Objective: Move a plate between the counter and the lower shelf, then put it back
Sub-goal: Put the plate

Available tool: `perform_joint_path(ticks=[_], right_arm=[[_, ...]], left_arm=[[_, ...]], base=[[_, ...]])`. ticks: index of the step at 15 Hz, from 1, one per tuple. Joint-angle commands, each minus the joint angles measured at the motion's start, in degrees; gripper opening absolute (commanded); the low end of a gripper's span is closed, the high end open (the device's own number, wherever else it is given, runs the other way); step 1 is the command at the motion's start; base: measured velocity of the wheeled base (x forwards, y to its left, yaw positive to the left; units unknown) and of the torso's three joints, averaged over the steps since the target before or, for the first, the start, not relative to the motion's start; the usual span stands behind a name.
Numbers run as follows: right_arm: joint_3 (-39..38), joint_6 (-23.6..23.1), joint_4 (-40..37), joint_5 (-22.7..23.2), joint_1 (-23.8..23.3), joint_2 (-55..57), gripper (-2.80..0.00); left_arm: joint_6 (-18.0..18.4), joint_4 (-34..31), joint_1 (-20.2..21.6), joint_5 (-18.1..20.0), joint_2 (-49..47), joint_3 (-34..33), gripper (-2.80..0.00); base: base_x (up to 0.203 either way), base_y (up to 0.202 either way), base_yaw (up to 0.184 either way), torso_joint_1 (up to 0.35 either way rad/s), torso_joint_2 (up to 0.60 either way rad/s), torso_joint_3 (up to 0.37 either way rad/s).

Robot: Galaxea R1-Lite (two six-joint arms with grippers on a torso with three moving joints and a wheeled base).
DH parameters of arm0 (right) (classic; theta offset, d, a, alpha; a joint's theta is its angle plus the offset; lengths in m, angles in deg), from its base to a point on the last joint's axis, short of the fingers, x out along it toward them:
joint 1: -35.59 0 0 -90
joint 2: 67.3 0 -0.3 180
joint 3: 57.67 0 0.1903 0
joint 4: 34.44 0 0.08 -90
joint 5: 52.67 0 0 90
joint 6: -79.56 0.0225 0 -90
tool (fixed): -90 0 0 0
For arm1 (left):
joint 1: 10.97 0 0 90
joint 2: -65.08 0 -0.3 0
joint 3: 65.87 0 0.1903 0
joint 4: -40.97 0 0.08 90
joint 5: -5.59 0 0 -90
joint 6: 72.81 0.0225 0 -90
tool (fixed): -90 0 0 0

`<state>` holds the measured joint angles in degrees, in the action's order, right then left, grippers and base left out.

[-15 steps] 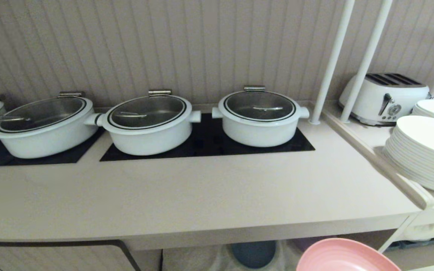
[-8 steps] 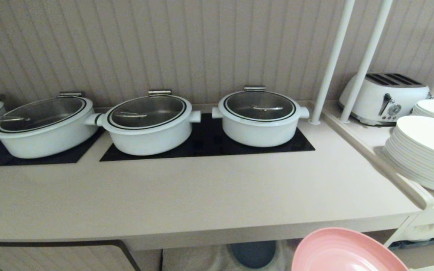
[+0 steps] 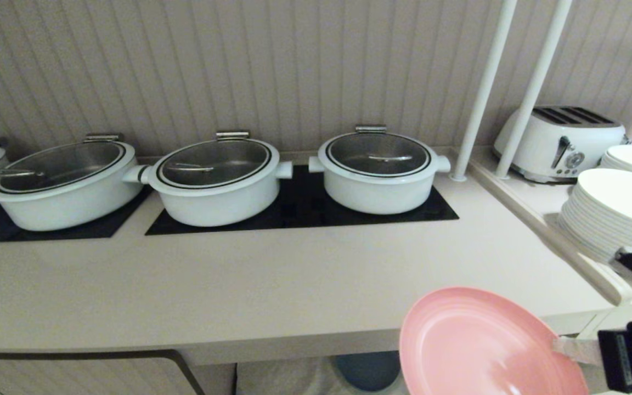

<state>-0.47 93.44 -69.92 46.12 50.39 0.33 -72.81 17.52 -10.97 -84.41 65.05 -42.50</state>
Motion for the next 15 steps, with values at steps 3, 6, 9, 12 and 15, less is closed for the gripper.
perform_joint_path(ticks=[3, 6, 9, 12, 15], right_arm=[[6.7, 0.2, 0.1, 0.8, 0.1, 10.9, -2.80], [13.6, 0.3, 0.2, 1.0, 0.3, 19.1, -2.80], [21.4, 1.2, 0.5, 1.0, 1.9, 28.2, -2.80], [31.0, 6.0, 0.7, 0.9, 5.3, 36.9, -2.80], [37.1, 7.1, 0.8, 0.8, 7.1, 43.4, -2.80]], left_arm=[[0.0, 0.0, 0.0, 0.0, -0.1, 0.0, -2.80], [0.0, 0.0, 0.0, 0.0, 0.0, 0.0, -2.80], [0.0, 0.0, 0.0, 0.0, 0.0, 0.0, -2.80], [0.0, 0.0, 0.0, 0.0, 0.0, 0.0, -2.80], [0.0, 0.0, 0.0, 0.0, -0.1, 0.0, -2.80]], base=[[0.000, 0.000, 0.000, 0.000, 0.00, 0.000], [0.000, 0.000, 0.000, 0.000, 0.00, 0.000], [0.000, 0.000, 0.000, 0.000, 0.00, 0.000], [0.000, 0.000, 0.000, 0.000, 0.00, 0.000], [0.000, 0.000, 0.000, 0.000, 0.00, 0.000]])
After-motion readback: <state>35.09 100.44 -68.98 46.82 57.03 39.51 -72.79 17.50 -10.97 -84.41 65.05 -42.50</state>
